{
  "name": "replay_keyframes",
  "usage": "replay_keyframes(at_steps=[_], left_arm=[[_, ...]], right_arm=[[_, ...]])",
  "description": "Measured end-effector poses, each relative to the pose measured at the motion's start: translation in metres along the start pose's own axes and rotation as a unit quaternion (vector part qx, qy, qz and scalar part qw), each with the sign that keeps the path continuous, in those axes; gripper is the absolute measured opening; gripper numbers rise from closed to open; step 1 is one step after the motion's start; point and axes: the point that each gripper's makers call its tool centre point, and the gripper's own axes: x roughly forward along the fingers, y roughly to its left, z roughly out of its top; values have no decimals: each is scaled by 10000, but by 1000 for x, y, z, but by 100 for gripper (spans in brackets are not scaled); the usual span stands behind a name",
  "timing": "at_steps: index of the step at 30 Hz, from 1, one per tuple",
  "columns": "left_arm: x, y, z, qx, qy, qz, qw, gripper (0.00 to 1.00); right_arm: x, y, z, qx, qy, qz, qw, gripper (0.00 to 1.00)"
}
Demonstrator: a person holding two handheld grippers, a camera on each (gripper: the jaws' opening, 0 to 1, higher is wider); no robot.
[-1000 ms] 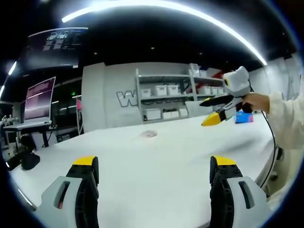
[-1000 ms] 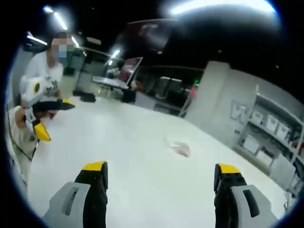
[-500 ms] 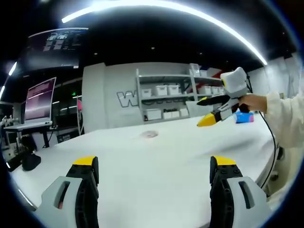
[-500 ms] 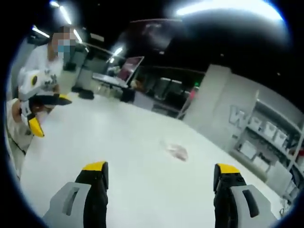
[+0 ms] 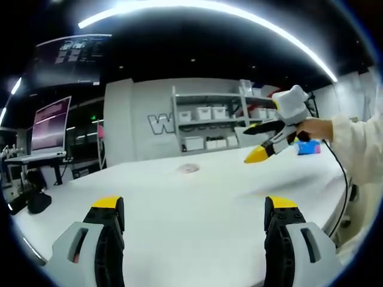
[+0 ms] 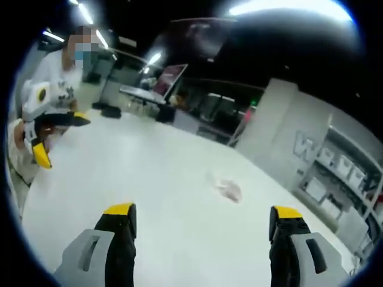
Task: Open the resealable bag by pulling the two sides of the seal apart until the entire bag opening is separated and visibly accessible.
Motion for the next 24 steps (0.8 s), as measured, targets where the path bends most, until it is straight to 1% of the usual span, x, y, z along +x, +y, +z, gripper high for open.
replay_keyframes(at_steps=[6,12,19,24], left_arm=[[0,1,-2,-27,15,-1,10000,96],[0,2,-3,-51,-2,2,10000,96],[0,-3,-7,-97,31,-70,9999,96],[0,-1,-9,-141,16,-64,9999,96]], right_arm=[[7,4,0,-72,53,58,9999,93],[12,9,1,-376,139,45,9992,93],[16,11,2,-408,153,75,9990,93],[20,13,1,-463,205,105,9987,93]])
